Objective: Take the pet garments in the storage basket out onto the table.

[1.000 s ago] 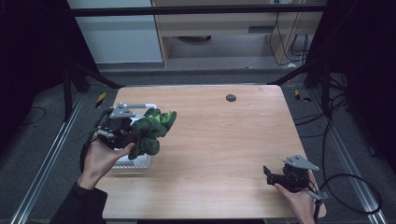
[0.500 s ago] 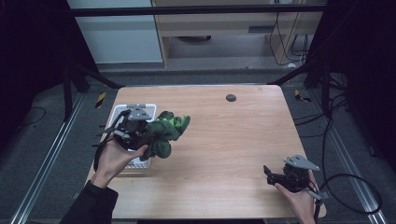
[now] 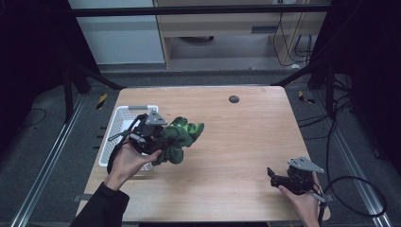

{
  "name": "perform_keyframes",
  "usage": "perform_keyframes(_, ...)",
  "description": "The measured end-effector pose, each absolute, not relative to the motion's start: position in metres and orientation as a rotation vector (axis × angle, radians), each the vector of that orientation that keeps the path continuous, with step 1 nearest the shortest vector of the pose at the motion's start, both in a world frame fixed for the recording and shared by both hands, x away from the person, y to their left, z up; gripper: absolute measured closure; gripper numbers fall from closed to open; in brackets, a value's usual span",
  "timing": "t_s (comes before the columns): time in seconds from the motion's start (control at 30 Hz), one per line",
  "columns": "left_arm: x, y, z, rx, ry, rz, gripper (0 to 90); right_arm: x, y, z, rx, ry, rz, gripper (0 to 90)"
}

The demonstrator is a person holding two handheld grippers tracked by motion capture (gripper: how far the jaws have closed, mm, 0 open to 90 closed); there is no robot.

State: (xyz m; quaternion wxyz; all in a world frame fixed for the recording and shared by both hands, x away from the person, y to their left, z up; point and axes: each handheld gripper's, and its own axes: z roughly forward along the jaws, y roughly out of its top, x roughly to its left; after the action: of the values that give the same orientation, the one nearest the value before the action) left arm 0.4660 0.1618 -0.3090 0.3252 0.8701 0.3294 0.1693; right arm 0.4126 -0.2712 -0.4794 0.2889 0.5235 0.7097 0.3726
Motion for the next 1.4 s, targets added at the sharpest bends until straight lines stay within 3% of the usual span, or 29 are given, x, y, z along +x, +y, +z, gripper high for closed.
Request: perform_keyframes(1.4, 0.473, 0.093, -0.364, 2.41, 0.738, 0.29, 76.9, 0.412, -0.272, -0.478, 1.391, 1.875, 1.007, 6.3)
